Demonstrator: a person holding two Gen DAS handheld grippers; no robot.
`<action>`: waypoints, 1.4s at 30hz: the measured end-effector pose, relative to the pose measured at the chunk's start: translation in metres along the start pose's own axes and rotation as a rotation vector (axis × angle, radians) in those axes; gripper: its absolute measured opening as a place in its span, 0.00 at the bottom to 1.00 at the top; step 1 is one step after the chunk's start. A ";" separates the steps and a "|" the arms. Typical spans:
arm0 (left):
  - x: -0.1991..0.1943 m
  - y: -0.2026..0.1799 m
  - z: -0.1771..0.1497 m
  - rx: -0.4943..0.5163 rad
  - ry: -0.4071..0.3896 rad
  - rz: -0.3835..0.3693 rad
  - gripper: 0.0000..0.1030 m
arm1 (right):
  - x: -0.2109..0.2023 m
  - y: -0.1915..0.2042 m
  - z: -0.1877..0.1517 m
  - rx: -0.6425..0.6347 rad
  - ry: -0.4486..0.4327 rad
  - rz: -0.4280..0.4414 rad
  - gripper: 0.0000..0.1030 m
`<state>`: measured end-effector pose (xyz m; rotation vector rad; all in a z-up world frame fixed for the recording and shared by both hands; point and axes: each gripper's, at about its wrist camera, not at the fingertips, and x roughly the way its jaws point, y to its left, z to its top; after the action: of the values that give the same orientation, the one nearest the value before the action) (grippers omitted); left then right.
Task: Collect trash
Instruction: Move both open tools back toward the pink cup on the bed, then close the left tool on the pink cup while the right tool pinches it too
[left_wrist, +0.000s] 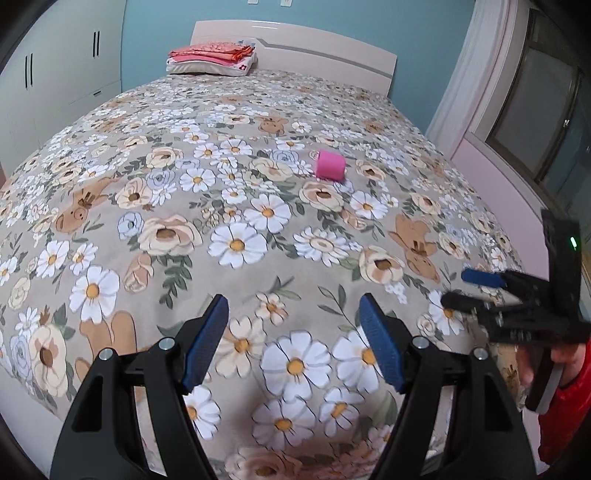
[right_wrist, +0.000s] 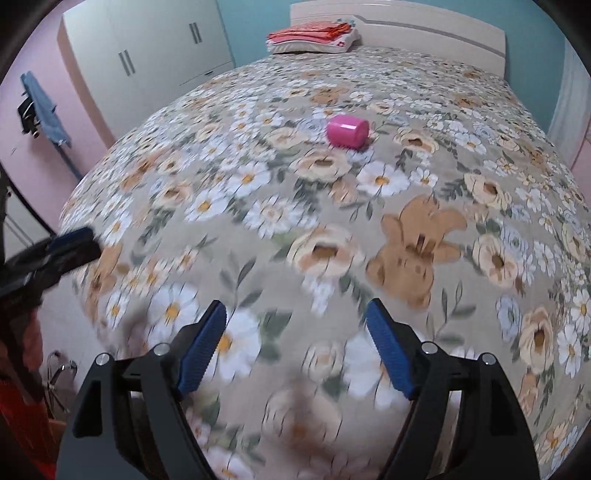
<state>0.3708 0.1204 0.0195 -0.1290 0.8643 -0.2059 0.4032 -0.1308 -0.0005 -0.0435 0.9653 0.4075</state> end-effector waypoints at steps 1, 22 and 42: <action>0.003 0.003 0.002 0.003 -0.004 -0.001 0.70 | 0.005 -0.002 0.008 0.008 -0.001 -0.004 0.79; 0.109 0.023 0.133 0.053 -0.014 -0.098 0.70 | 0.134 -0.043 0.157 0.150 -0.005 -0.092 0.80; 0.324 -0.050 0.255 0.077 0.311 -0.221 0.70 | 0.200 -0.087 0.180 0.282 -0.167 -0.005 0.80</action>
<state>0.7642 0.0047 -0.0463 -0.1219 1.1508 -0.4745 0.6756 -0.1089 -0.0705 0.2402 0.8491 0.2628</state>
